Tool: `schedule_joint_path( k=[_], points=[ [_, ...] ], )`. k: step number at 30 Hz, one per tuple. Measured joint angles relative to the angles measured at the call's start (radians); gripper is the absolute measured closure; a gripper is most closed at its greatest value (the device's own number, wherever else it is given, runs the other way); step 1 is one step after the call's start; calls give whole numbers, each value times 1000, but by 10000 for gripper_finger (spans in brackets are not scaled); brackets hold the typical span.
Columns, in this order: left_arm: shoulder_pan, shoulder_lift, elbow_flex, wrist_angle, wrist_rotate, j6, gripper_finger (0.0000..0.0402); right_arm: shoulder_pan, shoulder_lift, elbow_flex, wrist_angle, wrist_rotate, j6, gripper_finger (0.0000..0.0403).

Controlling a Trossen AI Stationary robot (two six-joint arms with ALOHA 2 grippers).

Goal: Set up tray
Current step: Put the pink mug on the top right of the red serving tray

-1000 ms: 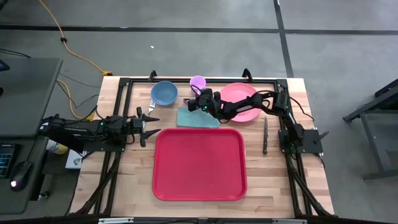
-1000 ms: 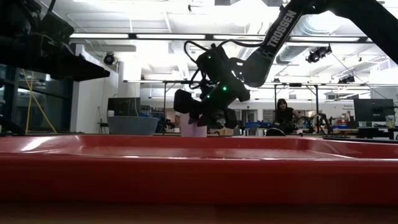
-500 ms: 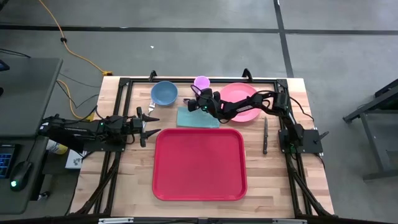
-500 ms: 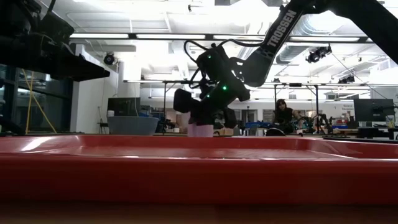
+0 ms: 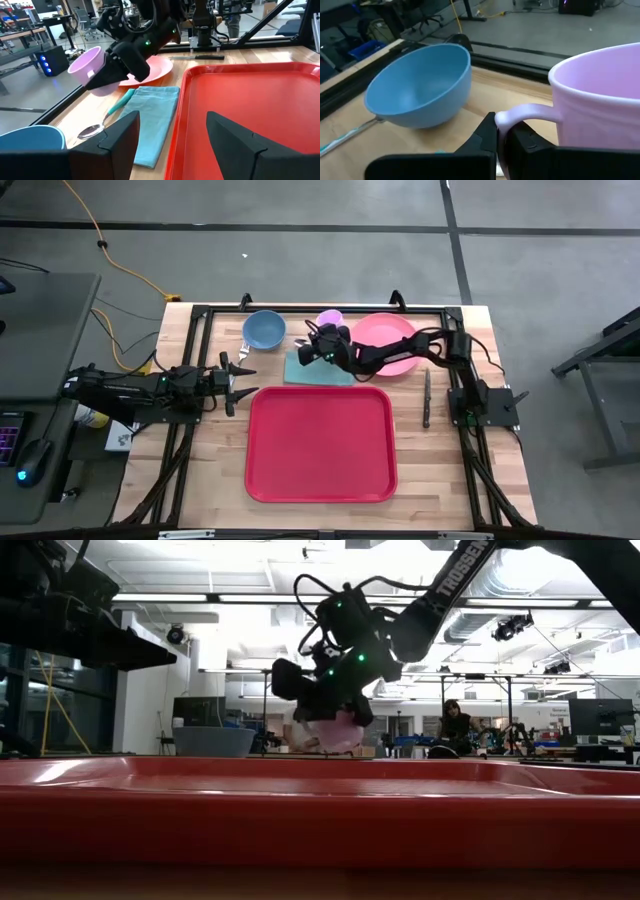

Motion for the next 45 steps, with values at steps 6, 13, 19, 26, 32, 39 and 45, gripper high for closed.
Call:
schedule_joint_path(
  k=[6,13,19,26,32,39,45],
  points=[
    [0,0,0,0,0,0,140,0,-48,0,5,-105,-41,401],
    [0,0,0,0,-5,5,140,42,-144,0,-8,-404,-108,402],
    [0,0,0,1,-8,8,140,119,-252,0,-100,-613,-139,402],
    [0,0,0,0,-8,8,140,273,-366,0,-328,-581,-104,402],
    [0,0,0,0,-9,8,140,455,-422,-2,-504,-282,29,402],
    [0,0,0,1,-11,8,140,654,-428,-3,-706,103,353,403],
    [0,0,0,1,-11,8,140,742,-423,-3,-976,352,641,403]
  ],
)
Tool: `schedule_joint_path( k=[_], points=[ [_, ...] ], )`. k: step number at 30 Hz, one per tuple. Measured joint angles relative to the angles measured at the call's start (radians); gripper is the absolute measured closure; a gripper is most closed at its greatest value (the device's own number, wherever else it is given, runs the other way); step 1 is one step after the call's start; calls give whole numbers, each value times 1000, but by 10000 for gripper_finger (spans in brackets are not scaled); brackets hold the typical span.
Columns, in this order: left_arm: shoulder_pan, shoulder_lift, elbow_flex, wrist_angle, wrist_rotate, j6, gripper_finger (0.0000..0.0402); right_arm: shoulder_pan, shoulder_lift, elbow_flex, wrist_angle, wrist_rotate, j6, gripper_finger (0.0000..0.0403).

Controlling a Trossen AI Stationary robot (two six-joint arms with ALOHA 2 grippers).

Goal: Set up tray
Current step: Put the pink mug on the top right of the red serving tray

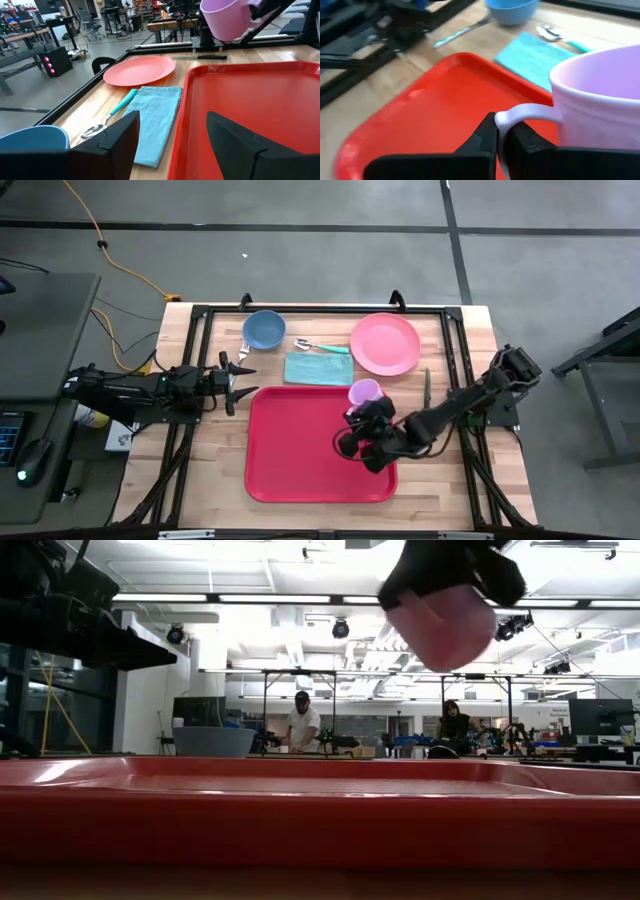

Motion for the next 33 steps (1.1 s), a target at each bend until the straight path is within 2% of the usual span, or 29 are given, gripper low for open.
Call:
schedule_joint_path(
  k=[5,16,33],
  points=[
    [0,0,0,0,0,1,140,-37,69,0,53,22,-5,403],
    [0,0,0,0,0,1,140,-135,290,0,321,21,16,403],
    [0,0,0,0,5,1,140,-220,356,0,301,61,42,403]
  ],
)
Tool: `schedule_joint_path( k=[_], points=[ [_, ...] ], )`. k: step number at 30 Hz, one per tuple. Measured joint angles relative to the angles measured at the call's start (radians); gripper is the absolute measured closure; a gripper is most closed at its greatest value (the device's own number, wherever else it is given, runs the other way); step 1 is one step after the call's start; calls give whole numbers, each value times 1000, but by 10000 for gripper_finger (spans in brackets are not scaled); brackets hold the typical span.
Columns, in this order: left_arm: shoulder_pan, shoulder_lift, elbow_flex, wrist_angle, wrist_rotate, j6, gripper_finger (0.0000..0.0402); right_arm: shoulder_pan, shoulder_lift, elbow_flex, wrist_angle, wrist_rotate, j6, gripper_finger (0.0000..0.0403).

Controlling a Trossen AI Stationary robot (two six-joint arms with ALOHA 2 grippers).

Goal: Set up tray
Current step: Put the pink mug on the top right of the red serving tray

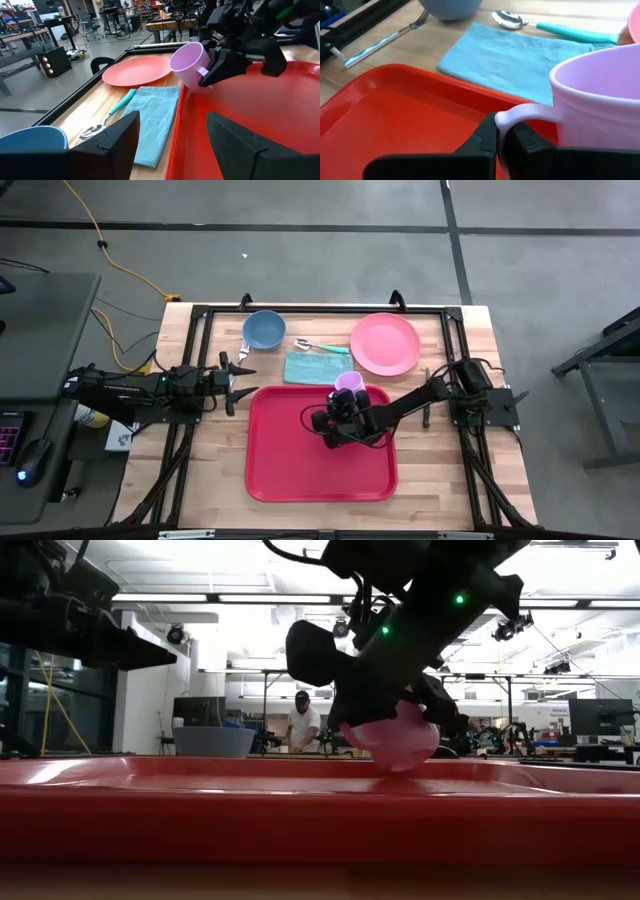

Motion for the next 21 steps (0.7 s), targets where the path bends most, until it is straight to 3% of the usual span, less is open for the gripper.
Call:
schedule_joint_path(
  k=[12,21],
  points=[
    [0,0,0,0,0,0,140,106,1,0,-33,-44,34,403],
    [0,0,0,0,0,-1,140,113,2,1,-103,-71,53,403]
  ],
)
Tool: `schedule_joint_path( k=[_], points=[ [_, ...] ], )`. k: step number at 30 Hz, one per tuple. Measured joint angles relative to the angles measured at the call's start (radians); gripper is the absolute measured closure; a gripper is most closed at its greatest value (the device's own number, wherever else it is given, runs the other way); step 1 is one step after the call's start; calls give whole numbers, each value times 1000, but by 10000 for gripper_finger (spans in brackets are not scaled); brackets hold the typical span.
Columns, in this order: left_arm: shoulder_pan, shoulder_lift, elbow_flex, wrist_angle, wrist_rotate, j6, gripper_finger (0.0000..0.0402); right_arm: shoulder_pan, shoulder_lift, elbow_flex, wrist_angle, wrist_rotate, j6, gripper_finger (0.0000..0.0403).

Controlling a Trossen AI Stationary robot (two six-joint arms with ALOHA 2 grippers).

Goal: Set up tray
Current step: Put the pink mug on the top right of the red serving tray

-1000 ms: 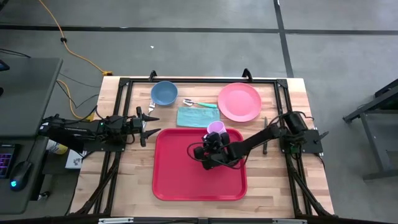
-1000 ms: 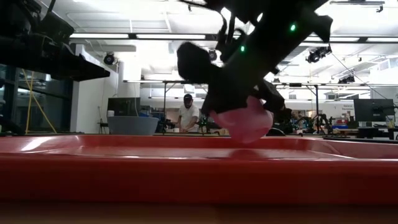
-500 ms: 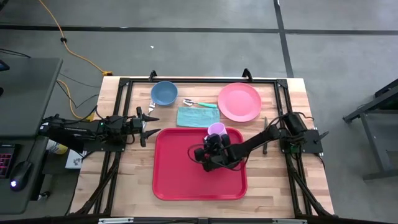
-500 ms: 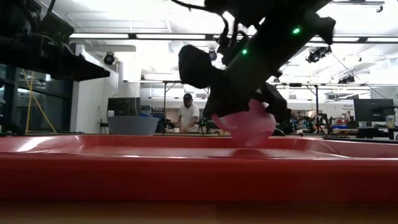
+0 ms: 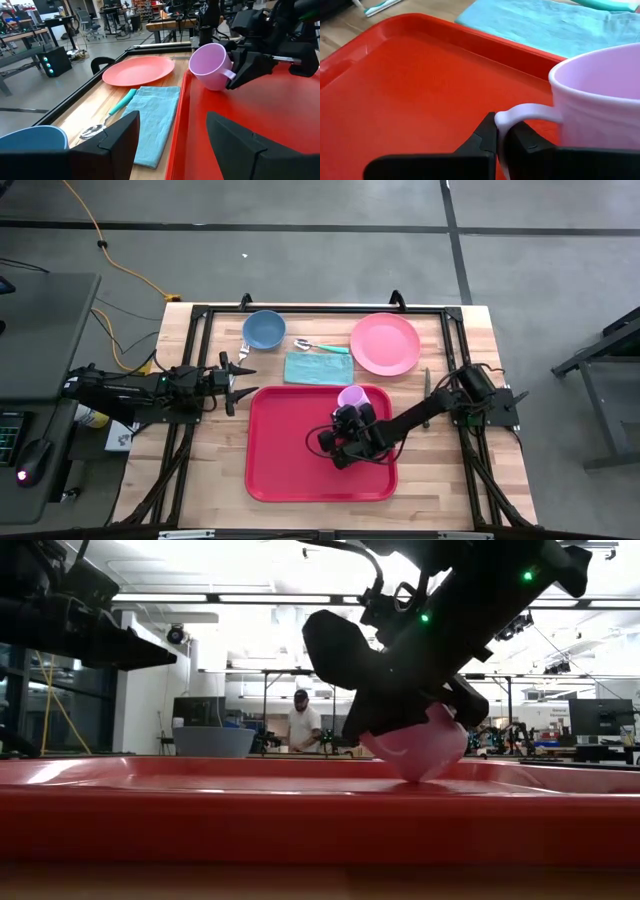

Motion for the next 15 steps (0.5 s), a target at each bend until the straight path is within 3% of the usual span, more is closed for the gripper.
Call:
schedule_joint_path(
  k=[15],
  points=[
    [0,0,0,0,0,-3,140,14,0,0,30,-25,-13,386]
  ],
)
